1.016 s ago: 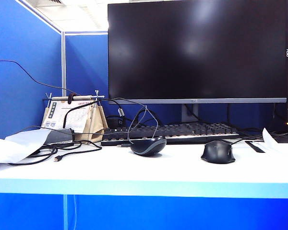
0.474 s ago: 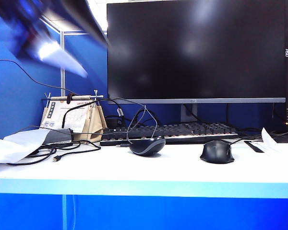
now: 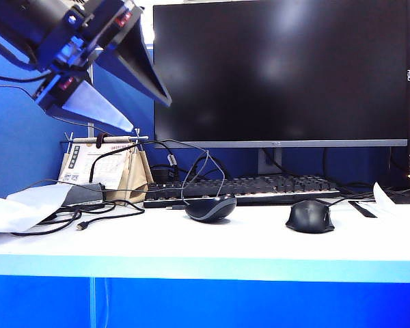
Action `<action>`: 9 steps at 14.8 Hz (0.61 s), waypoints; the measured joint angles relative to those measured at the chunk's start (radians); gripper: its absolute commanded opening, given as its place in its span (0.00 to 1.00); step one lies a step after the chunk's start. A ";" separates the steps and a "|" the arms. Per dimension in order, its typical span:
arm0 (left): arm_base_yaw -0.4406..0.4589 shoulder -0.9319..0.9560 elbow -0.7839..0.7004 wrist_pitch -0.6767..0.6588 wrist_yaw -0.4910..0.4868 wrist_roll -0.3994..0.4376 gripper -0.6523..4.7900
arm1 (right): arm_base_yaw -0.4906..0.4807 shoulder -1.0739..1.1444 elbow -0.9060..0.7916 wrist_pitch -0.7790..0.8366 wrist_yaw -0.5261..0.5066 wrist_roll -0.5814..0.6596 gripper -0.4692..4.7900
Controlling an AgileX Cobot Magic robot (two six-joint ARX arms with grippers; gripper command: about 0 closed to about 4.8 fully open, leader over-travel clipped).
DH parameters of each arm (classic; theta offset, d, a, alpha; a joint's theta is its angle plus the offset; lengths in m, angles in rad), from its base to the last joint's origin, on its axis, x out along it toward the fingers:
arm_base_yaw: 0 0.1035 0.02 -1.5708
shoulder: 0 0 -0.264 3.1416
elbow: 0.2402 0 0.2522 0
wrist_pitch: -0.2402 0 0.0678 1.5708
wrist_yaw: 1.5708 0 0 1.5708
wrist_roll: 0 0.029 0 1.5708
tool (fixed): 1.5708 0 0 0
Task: Pick up the kiwi and place it near the upside-down mouse.
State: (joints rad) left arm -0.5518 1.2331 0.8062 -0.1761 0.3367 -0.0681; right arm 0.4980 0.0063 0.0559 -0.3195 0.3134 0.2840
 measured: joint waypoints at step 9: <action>0.000 0.001 0.001 0.047 -0.018 0.010 0.86 | 0.000 0.000 -0.002 0.103 -0.076 0.004 0.56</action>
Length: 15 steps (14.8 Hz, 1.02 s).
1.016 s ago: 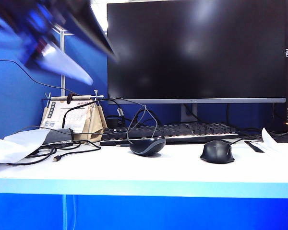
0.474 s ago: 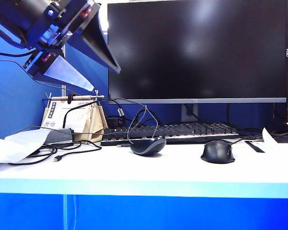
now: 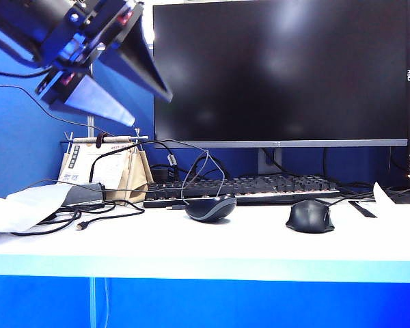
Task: Pick up the kiwi and place it near the upside-down mouse.
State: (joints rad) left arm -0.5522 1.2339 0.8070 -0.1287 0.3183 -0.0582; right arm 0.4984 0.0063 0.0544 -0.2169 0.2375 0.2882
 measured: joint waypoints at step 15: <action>0.000 0.001 0.000 0.034 -0.026 -0.108 0.86 | -0.657 0.829 0.564 0.463 0.006 -0.267 0.63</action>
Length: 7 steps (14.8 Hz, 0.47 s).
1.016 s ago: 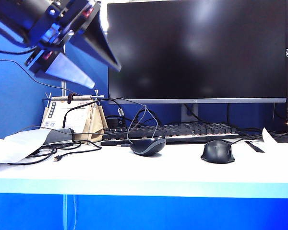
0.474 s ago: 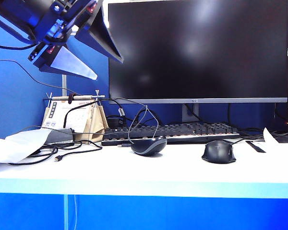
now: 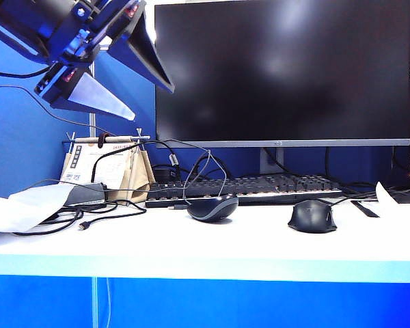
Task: Pick up the kiwi and place it near the upside-down mouse.
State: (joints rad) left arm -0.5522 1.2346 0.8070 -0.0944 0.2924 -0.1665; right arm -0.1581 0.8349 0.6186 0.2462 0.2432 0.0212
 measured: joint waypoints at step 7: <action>0.000 0.000 0.000 -0.113 -0.001 0.011 0.86 | -0.175 0.280 0.047 0.076 -0.159 -0.039 0.63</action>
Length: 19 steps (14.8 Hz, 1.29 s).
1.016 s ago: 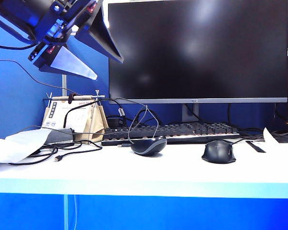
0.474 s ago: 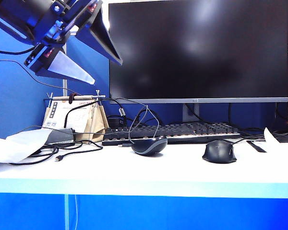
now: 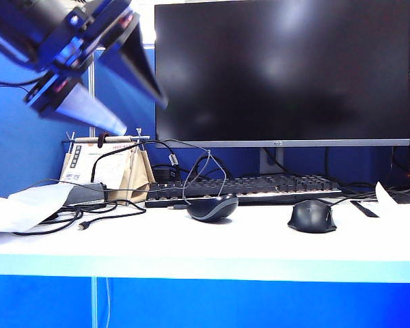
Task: Pick up the kiwi and place it near the upside-down mouse.
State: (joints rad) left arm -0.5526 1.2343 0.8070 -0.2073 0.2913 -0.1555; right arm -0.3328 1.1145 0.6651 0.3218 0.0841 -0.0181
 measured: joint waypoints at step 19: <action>-0.001 0.000 0.000 0.001 0.040 0.073 0.86 | -0.096 0.935 0.801 -0.125 -0.405 -0.241 0.97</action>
State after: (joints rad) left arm -0.5533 1.2346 0.8070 -0.2062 0.3317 -0.0822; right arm -0.4290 2.0495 1.4662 0.1967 -0.3210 -0.2592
